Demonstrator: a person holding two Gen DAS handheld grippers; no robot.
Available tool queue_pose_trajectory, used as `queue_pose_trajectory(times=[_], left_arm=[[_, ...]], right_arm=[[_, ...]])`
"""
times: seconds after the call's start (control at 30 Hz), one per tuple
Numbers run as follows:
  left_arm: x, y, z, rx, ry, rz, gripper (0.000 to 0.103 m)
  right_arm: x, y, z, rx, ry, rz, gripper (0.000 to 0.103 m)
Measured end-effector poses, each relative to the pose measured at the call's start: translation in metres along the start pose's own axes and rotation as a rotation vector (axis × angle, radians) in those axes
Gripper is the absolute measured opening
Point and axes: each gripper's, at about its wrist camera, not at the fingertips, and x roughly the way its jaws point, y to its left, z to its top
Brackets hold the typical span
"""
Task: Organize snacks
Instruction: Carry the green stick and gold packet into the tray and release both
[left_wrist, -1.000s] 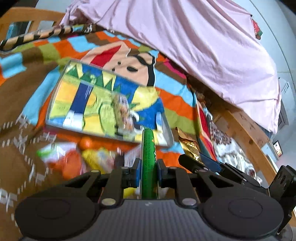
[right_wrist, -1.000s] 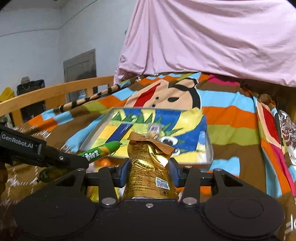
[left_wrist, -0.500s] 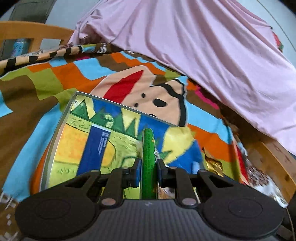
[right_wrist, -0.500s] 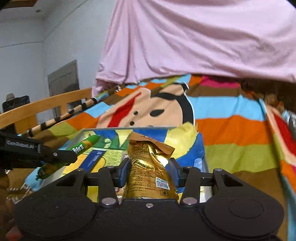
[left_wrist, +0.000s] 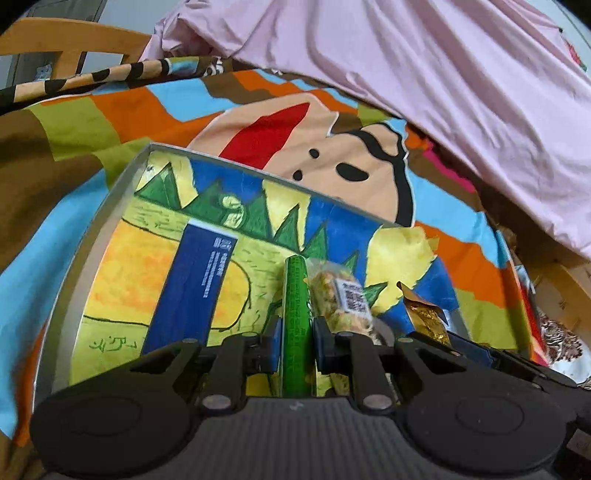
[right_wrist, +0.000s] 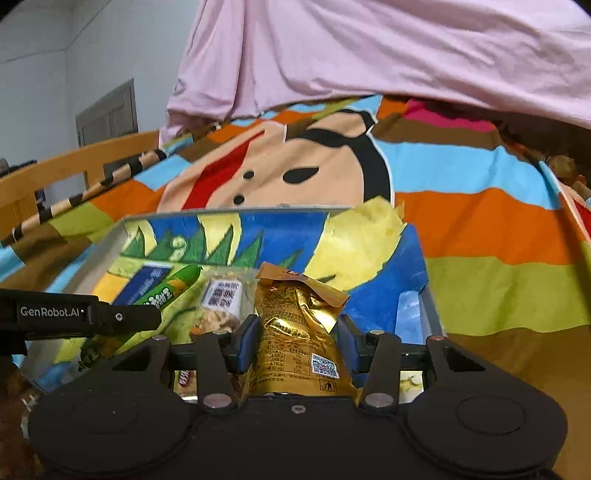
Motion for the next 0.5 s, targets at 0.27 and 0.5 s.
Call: queue_pose_trajectory(times=[0.27, 0.5], left_arm=[[0.012, 0.006, -0.001, -0.012, 0.07, 0.038, 0.019], [0.007, 0.005, 0.001, -0.019, 0.048, 0.031, 0.035]], right_arm=[[0.012, 0.0, -0.005, 0.001, 0.031, -0.008, 0.05], [0.014, -0.001, -0.005, -0.006, 0.054, -0.014, 0.056]])
